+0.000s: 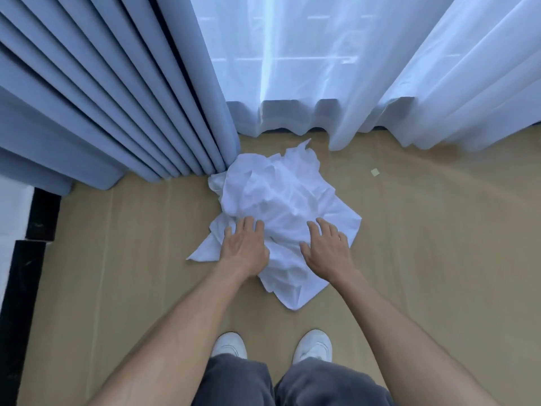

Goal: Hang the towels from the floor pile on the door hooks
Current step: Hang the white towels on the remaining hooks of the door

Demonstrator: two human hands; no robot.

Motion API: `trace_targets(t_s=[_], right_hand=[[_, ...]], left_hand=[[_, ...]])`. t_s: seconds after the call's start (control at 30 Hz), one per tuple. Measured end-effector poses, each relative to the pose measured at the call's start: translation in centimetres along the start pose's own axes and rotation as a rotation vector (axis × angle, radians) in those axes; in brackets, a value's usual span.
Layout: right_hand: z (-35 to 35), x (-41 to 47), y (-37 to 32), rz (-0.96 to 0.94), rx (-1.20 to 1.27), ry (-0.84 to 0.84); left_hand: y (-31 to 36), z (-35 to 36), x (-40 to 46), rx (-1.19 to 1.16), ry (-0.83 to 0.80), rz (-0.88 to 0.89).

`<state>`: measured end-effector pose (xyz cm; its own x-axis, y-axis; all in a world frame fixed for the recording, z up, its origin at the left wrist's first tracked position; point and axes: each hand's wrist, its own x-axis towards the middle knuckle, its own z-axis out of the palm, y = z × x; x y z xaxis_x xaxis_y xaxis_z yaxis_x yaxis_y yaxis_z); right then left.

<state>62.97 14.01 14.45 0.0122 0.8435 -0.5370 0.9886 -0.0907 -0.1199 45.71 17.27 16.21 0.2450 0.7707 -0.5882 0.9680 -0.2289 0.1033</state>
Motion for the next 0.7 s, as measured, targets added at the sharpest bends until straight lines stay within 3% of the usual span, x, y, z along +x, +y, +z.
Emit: trace_targets(t_s=[0.27,0.43,0.57,0.7], right_hand=[[9.8,12.6,2.7,-0.103,-0.09,0.122],[12.9,16.5,2.8,-0.175,-0.16,0.457],[12.3,16.5,2.8,-0.253,-0.209,0.512],[9.6,12.9,1.4,-0.261,-0.218,0.509]], left_hand=[[-2.7,8.8,13.0,-0.109,0.047,-0.133],[-3.5,10.4,18.0,-0.509,0.118,-0.402],[-3.1,9.6,18.3,-0.563,0.302,-0.406],[-2.4,5.2,14.5,-0.703,0.288,-0.331]])
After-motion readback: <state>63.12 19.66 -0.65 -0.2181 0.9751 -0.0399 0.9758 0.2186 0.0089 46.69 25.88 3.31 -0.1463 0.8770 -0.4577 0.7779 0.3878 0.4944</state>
